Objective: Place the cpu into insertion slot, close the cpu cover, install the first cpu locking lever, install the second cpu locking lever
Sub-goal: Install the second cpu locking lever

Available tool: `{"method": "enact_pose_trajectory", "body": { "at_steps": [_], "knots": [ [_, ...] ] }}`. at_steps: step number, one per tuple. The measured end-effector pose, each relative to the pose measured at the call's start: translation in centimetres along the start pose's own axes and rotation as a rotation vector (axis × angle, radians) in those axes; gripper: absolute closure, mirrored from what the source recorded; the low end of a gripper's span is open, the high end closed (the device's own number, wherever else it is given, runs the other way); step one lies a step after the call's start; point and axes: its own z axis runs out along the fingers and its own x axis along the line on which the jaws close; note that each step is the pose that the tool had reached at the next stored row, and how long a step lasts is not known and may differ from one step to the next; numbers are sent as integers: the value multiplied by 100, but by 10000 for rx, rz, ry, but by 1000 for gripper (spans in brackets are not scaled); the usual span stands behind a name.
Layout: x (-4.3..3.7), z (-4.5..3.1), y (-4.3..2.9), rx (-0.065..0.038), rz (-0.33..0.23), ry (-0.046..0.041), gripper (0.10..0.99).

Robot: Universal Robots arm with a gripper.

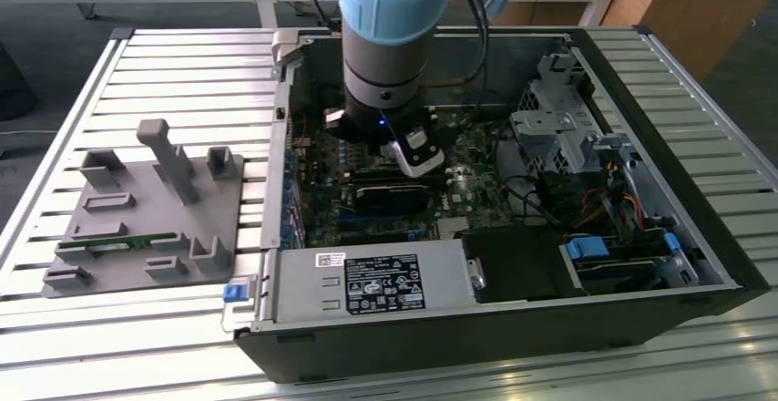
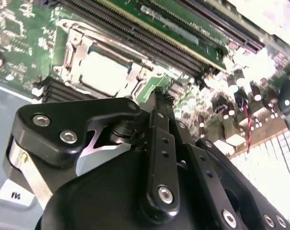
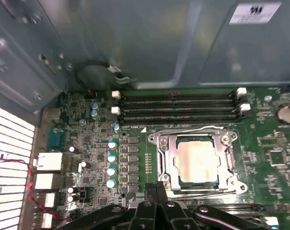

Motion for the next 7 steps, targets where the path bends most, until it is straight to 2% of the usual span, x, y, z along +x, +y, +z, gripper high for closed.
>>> {"method": "enact_pose_trajectory", "body": {
  "at_steps": [2,7],
  "knots": [
    [1,-46,18,1,4,-1,980],
    [1,-48,19,-2,6,-3,980]
  ]
}}
